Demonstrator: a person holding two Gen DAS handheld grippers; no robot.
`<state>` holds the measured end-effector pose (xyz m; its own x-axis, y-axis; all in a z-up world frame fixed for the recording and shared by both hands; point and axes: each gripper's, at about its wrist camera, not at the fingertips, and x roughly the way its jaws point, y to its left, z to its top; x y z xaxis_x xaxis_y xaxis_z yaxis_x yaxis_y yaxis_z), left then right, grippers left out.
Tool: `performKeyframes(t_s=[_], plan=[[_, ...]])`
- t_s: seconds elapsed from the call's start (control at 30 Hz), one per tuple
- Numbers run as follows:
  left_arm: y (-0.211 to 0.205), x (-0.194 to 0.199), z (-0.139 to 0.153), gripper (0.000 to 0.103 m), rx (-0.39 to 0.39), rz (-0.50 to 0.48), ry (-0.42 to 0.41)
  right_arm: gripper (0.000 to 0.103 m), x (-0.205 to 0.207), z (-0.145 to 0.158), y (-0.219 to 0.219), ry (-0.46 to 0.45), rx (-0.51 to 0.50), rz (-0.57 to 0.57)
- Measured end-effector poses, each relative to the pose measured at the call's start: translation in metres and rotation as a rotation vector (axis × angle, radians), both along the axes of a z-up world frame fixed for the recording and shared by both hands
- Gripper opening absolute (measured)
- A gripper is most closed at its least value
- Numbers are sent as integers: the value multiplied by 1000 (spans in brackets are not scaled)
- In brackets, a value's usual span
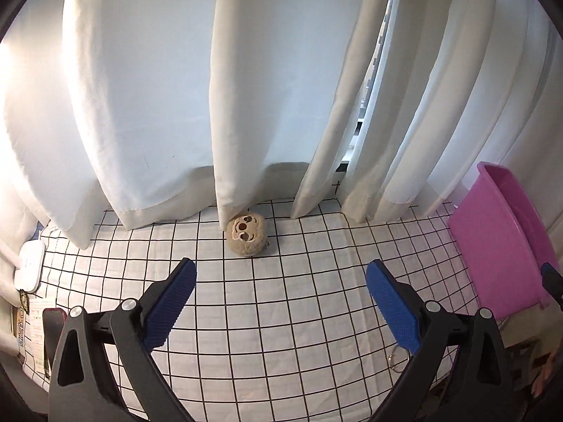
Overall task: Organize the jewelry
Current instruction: 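Move the left tool to the plush sloth toy while the right tool approaches the silver bangle, then close the left tool on the plush sloth toy while the right tool lowers over the bangle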
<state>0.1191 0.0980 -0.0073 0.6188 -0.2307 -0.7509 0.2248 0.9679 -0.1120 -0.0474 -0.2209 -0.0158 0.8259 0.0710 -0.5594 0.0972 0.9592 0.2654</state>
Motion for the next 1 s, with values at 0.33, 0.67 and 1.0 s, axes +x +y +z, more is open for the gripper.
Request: performKeyframes(t_s=[0.33, 0.67, 1.0], plan=[[37, 32, -74, 95, 23, -30, 92, 76, 13, -75, 76, 156, 25, -31], [25, 79, -131, 95, 40, -28, 75, 76, 28, -140, 100, 217, 8, -54], [2, 120, -166, 95, 95, -40, 40, 76, 31, -186, 96, 224, -48, -110]])
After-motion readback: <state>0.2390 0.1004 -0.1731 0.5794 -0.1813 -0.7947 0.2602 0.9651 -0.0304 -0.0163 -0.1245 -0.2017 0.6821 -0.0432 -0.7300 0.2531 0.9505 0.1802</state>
